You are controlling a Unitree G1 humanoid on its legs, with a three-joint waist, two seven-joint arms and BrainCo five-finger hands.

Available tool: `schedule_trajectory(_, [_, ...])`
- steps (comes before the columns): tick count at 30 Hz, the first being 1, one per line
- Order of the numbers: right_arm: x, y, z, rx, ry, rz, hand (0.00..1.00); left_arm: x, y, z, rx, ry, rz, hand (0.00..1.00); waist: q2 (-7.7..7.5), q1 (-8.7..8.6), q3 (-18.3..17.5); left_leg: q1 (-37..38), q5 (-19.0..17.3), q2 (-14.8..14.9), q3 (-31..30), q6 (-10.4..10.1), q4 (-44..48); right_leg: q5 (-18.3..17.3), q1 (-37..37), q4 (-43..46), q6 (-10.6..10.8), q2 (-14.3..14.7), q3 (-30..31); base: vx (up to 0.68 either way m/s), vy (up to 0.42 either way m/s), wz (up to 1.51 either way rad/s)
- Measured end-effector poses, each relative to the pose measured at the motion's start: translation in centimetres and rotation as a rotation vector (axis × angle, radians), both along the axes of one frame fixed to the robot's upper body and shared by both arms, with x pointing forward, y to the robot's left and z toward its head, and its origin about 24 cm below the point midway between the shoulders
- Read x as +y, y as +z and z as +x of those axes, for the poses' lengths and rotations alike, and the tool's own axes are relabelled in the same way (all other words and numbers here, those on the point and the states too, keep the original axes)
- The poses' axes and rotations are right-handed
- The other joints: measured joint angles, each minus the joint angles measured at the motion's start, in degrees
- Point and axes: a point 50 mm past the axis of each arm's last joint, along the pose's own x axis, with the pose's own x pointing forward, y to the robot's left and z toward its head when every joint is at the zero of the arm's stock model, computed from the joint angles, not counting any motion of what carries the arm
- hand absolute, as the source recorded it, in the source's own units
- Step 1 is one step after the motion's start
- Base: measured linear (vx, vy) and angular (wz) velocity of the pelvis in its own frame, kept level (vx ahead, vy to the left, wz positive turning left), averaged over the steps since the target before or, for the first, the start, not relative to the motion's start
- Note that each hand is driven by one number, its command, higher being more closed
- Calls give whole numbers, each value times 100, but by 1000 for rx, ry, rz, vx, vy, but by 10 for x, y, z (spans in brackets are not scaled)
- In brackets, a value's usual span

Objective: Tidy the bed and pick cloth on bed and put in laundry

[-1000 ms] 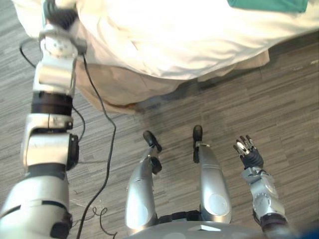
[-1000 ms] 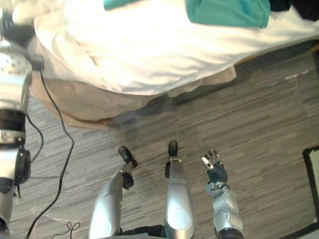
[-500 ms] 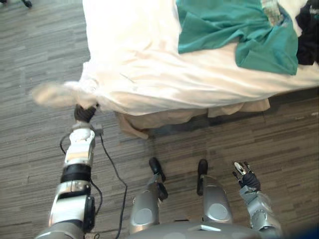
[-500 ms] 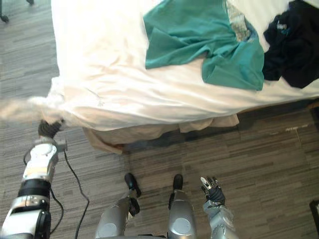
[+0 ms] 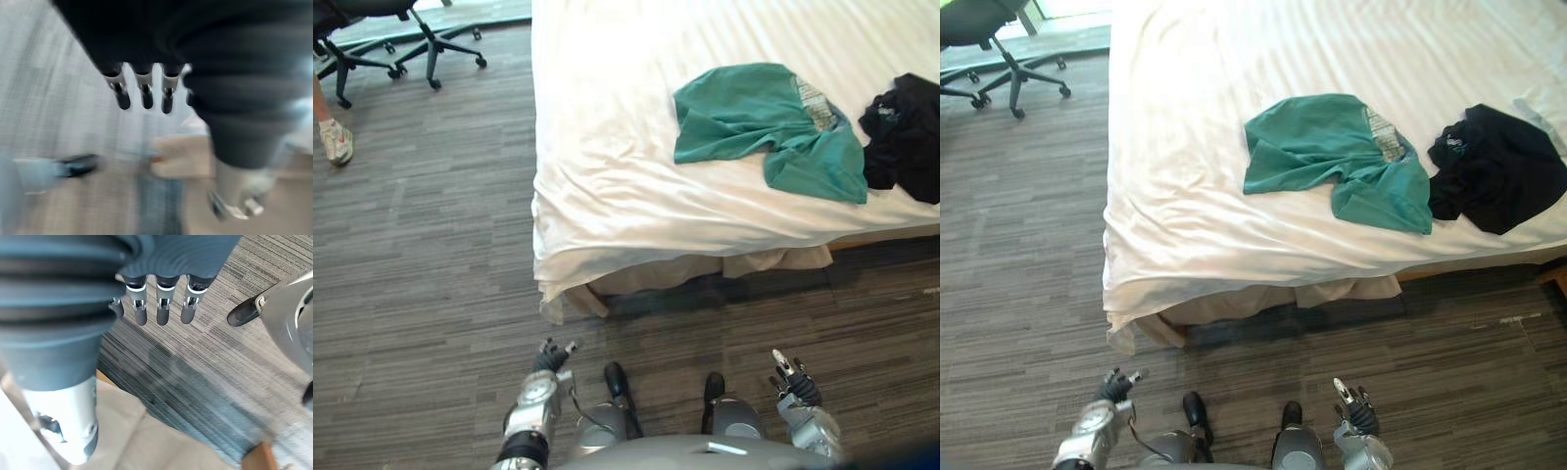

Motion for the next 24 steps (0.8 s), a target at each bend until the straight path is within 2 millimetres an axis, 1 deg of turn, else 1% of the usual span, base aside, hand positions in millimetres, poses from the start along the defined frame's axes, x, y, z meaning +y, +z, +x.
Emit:
schedule_trajectory(2, [-3, -1, -5, -5, -79, 3, 0, -4, -5, -11, 5, -8, -41, 0, -32, 10, -72, 140, -26, 16, 12, -30, -2, 8, 172, -95, 8, 25, 0, 55, 6, -3])
schedule_trajectory(4, [-6, 0, -7, -21, -168, -1, 0, -5, -7, -19, -10, -13, -58, 0, -86, 17, -233, 195, -49, 43, 36, -63, -4, 33, 270, -208, 14, 68, 1, 56, -7, -6])
schedule_trajectory(6, [-14, 6, -3, -42, -243, -23, 0, -8, -7, -21, -34, -20, -81, 0, -104, 91, -272, 305, -70, 58, 71, -91, -6, 55, 393, -291, 11, 89, 7, 59, -7, -9])
schedule_trajectory(7, [-18, 8, -2, -51, -268, -38, 0, -10, -7, -20, -45, -24, -86, 0, -109, 101, -303, 315, -74, 58, 73, -97, -7, 61, 414, -320, 14, 93, 7, 44, 0, -5])
schedule_trajectory(9, [-32, 20, 6, -97, -357, -74, 0, -13, -6, -18, -67, -37, -90, 0, -116, 104, -376, 332, -82, 59, 77, -107, -8, 70, 446, -354, 18, 101, 22, 46, 1, -2])
schedule_trajectory(10, [-41, 30, 15, -136, -393, -103, 0, -13, -6, -17, -73, -44, -93, 0, -122, 98, -375, 381, -92, 61, 80, -120, -10, 79, 511, -396, 21, 110, 34, 41, 2, -3])
schedule_trajectory(12, [-59, 47, 25, -196, -432, -164, 0, -14, -6, -18, -70, -48, -97, 0, -135, 96, -377, 466, -114, 64, 94, -141, -12, 93, 609, -457, 33, 124, 81, 44, 3, -5])
schedule_trajectory(14, [-82, 77, 38, -306, -449, -252, 0, -14, -8, -21, -51, -52, -98, 0, -139, 81, -394, 487, -121, 66, 95, -148, -13, 93, 632, -473, 34, 131, 91, 20, 1, -2])
schedule_trajectory(15, [-88, 89, 45, -358, -445, -279, 0, -13, -9, -23, -42, -60, -96, 0, -140, 54, -394, 484, -121, 69, 93, -148, -13, 95, 627, -475, 36, 135, 93, 0, 0, 0])
schedule_trajectory(16, [-93, 108, 56, -433, -423, -326, 100, -13, -9, -25, -33, -76, -92, 0, -141, 12, -394, 486, -121, 74, 88, -148, -13, 95, 629, -475, 36, 142, 95, 0, 0, 0])
schedule_trajectory(17, [-96, 121, 62, -478, -397, -362, 100, -12, -10, -25, -29, -82, -89, 0, -140, -6, -395, 487, -121, 72, 84, -149, -13, 95, 629, -475, 36, 147, 104, 0, 0, 0])
schedule_trajectory(19, [-95, 158, 81, -616, -308, -448, 100, -11, -10, -28, -21, -81, -88, 0, -143, -32, -396, 487, -121, 47, 55, -148, -13, 95, 623, -475, 36, 171, 116, 0, 0, 0])
schedule_trajectory(20, [-93, 167, 86, -652, -254, -479, 100, -10, -10, -28, -16, -81, -89, 0, -146, -32, -399, 486, -121, 42, 30, -148, -13, 95, 624, -476, 36, 176, 115, 1, 1, 4])
schedule_trajectory(22, [-79, 190, 104, -750, -66, -544, 100, -8, -11, -32, 1, -78, -85, 0, -154, -41, -405, 473, -121, 24, -30, -147, -14, 95, 628, -484, 37, 178, 110, 3, 1, 5])
schedule_trajectory(23, [-73, 196, 111, -783, -4, -554, 100, -7, -12, -34, 11, -76, -81, 0, -156, -44, -406, 468, -121, 17, -43, -147, -14, 97, 628, -489, 40, 175, 110, 0, 12, 4])
schedule_trajectory(24, [-62, 205, 120, -839, 95, -558, 100, -6, -14, -38, 32, -76, -81, 0, -162, -40, -411, 455, -122, 2, -72, -145, -14, 103, 623, -501, 49, 167, 105, -4, 17, 9])
